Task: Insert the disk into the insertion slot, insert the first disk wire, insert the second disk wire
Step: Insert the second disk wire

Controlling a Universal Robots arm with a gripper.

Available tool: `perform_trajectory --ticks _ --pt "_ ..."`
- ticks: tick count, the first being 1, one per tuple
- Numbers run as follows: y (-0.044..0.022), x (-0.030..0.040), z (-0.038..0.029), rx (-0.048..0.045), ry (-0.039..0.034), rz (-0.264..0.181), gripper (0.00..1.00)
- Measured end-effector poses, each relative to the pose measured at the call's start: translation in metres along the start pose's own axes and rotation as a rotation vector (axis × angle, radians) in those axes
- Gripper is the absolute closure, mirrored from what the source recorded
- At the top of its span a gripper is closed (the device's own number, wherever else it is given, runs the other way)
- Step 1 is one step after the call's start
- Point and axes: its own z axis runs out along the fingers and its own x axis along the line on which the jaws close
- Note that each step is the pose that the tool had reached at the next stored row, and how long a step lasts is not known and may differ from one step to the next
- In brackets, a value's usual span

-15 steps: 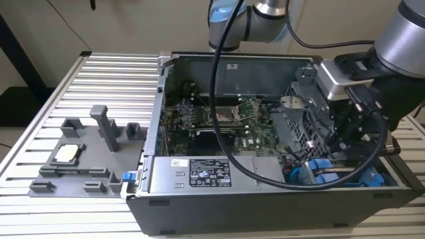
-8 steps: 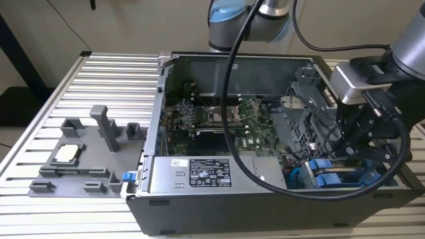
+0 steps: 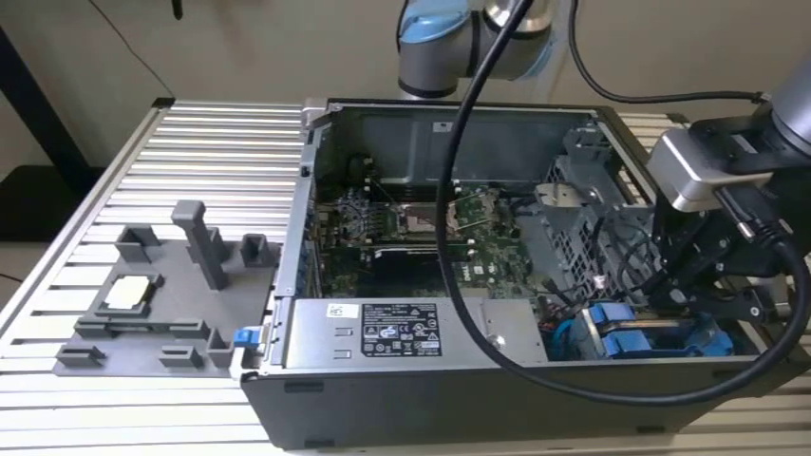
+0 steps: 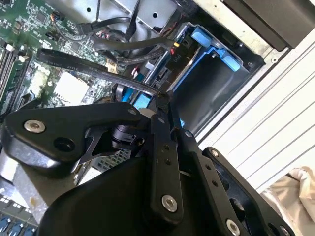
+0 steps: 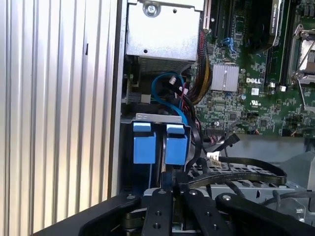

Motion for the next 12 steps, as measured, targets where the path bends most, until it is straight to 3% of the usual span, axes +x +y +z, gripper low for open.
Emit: perform_trajectory --ticks 1,3,4,6,9,12 --pt "0.0000 0.0002 0.0003 0.0011 -0.0157 0.001 0.84" --pt "-0.0001 0.0007 0.0010 0.0030 -0.0385 0.005 0.84" --pt "-0.0001 0.0015 0.0012 0.0036 -0.0442 0.007 0.84" --pt "-0.0001 0.0036 0.0015 0.0041 -0.0461 0.010 0.84" --pt "0.0001 0.0063 0.0020 0.0054 -0.0608 0.013 0.84" --pt "0.0001 0.0064 0.0020 0.0056 -0.0627 0.014 0.84"
